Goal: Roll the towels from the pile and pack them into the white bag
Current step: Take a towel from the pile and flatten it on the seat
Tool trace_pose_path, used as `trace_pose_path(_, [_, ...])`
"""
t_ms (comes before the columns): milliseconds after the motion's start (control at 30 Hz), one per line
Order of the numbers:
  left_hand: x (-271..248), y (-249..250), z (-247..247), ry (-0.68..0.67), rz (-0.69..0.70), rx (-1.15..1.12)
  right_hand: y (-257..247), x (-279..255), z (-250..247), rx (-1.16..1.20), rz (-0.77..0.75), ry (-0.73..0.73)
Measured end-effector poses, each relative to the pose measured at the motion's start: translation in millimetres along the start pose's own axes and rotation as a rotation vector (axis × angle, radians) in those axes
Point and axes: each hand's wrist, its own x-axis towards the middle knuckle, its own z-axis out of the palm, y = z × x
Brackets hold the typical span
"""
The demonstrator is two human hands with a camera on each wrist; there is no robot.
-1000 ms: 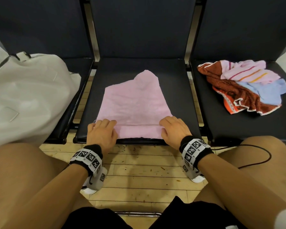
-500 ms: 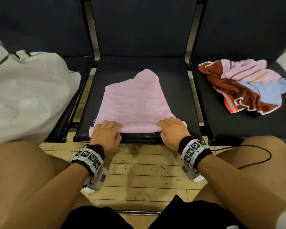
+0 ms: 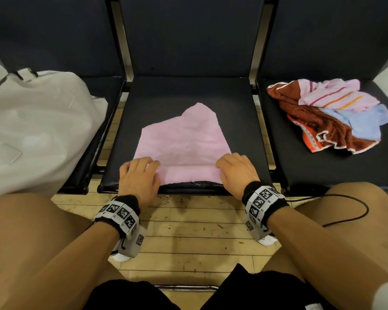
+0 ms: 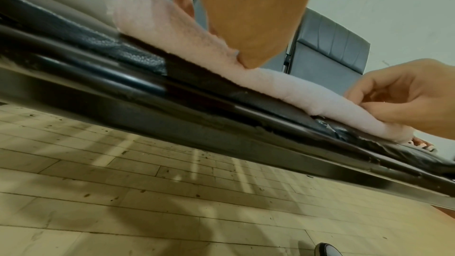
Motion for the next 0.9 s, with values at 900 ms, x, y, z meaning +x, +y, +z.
trace_pose_path(900, [1.1, -0.7, -0.8, 0.014, 0.007, 0.005, -0.4, -0.4, 0.2, 0.057, 0.030, -0.071])
